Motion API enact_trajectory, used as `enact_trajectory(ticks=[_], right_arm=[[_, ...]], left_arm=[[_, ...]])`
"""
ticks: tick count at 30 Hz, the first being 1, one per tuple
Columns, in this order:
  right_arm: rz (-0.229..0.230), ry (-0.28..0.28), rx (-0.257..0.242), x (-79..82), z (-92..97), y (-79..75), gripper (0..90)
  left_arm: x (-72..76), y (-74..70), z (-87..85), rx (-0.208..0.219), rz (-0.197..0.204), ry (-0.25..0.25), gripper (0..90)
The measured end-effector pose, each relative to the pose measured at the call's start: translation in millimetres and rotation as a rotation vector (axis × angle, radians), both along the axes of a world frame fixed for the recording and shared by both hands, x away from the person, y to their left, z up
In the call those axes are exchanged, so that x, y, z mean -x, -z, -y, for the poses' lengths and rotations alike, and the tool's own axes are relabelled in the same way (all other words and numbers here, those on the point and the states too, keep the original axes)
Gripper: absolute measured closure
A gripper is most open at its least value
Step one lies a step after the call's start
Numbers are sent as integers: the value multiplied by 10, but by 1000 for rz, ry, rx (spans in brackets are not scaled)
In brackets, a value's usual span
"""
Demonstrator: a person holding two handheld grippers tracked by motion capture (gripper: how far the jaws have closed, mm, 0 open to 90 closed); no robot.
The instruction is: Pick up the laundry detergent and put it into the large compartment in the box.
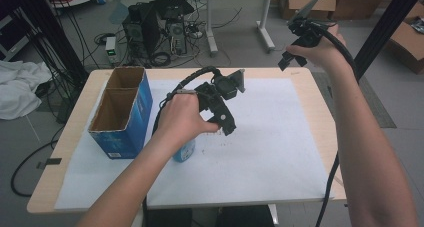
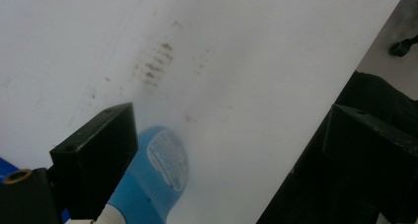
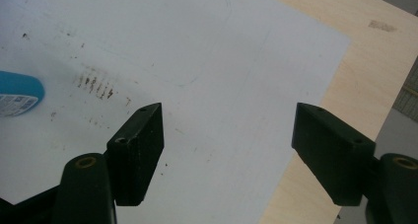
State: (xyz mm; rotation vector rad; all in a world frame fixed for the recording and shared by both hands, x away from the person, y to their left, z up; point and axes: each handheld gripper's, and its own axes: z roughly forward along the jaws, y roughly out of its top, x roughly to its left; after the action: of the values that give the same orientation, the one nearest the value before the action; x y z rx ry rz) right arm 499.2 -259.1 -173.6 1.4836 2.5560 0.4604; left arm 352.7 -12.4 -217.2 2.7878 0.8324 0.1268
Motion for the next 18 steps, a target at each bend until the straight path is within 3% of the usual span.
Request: enact_trajectory(ticks=[8,13,17,18], right_arm=[[0,2,-8,2,5,17,285],[-3,-2,-5,-1,12,34,283],[-8,5,-9,-5,26,63,283],[-8,5,-9,-5,26,63,283]], left_arm=[[-22,-17,-66,12,14,-32,66],[-78,-50,-232,12,30,-108,65],[-137,-55,-417,14,41,-201,64],[-137,-55,-417,14,41,-201,64]])
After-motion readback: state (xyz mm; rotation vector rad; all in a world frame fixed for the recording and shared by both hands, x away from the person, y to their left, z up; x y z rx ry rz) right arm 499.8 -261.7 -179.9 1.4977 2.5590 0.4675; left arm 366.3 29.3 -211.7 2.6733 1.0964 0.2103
